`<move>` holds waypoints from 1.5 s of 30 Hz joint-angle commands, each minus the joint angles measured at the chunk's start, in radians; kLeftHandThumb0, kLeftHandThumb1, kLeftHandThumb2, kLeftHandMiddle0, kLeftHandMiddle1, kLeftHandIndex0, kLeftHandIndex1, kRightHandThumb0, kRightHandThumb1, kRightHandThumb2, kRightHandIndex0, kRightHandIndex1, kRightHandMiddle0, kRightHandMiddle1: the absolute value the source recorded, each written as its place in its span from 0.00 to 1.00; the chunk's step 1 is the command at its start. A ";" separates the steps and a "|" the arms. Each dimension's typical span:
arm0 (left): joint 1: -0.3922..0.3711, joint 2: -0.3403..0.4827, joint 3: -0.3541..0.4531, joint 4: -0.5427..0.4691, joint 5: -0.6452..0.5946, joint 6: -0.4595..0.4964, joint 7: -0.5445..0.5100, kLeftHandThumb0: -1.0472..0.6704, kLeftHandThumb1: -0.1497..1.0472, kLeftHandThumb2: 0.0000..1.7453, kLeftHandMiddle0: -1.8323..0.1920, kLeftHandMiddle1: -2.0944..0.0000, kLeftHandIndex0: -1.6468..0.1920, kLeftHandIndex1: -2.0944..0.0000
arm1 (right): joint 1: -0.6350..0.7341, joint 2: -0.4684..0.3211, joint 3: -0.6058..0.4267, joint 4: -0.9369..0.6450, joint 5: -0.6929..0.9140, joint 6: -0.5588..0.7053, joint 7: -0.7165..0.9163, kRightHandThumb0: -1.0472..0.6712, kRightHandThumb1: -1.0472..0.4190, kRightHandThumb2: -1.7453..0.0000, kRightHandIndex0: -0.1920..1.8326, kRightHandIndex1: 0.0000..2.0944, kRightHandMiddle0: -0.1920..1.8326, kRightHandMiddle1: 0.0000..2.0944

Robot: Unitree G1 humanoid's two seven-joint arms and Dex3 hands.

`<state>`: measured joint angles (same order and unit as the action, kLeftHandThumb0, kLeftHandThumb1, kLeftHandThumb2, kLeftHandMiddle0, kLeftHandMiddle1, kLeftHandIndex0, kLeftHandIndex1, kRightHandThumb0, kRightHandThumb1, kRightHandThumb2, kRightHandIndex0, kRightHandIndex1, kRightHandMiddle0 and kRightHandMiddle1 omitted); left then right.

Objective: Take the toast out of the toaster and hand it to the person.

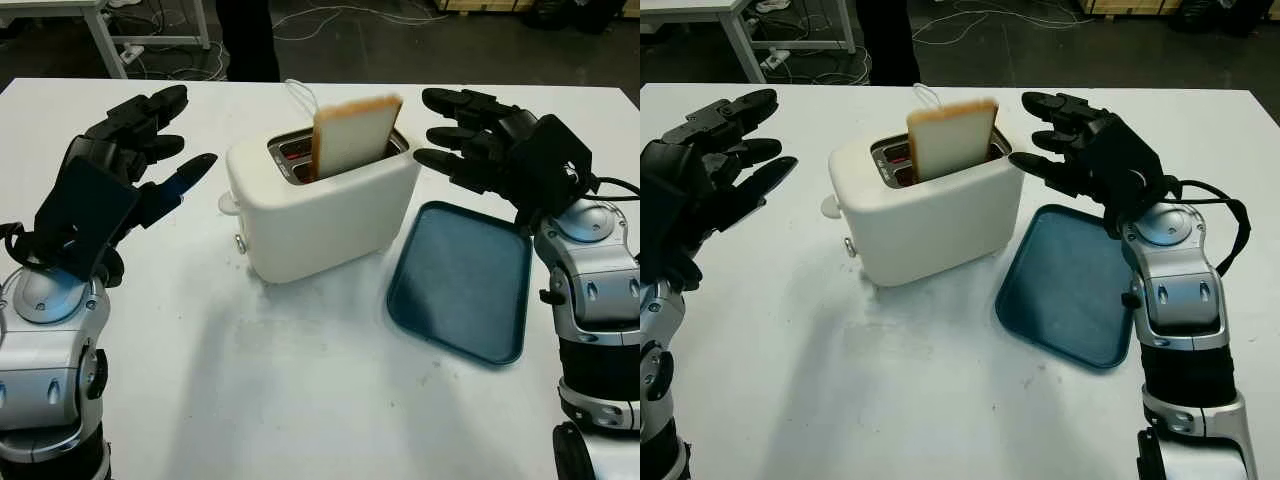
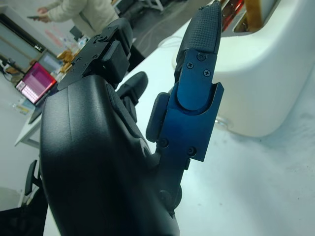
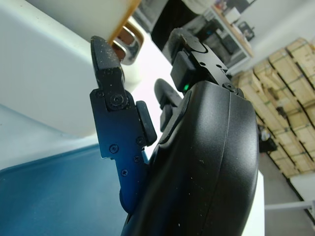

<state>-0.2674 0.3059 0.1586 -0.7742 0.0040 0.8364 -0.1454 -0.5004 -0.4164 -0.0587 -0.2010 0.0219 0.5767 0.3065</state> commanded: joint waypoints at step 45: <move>-0.002 0.028 -0.018 0.000 0.004 0.002 0.003 0.16 0.89 0.13 0.89 0.55 0.66 0.98 | -0.526 -0.097 0.359 0.507 -0.384 -0.869 0.230 0.31 0.33 1.00 0.55 0.25 0.60 0.07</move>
<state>-0.2711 0.3254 0.1387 -0.7718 0.0049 0.8514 -0.1453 -1.0281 -0.5232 0.2896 0.2895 -0.3457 -0.2678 0.5459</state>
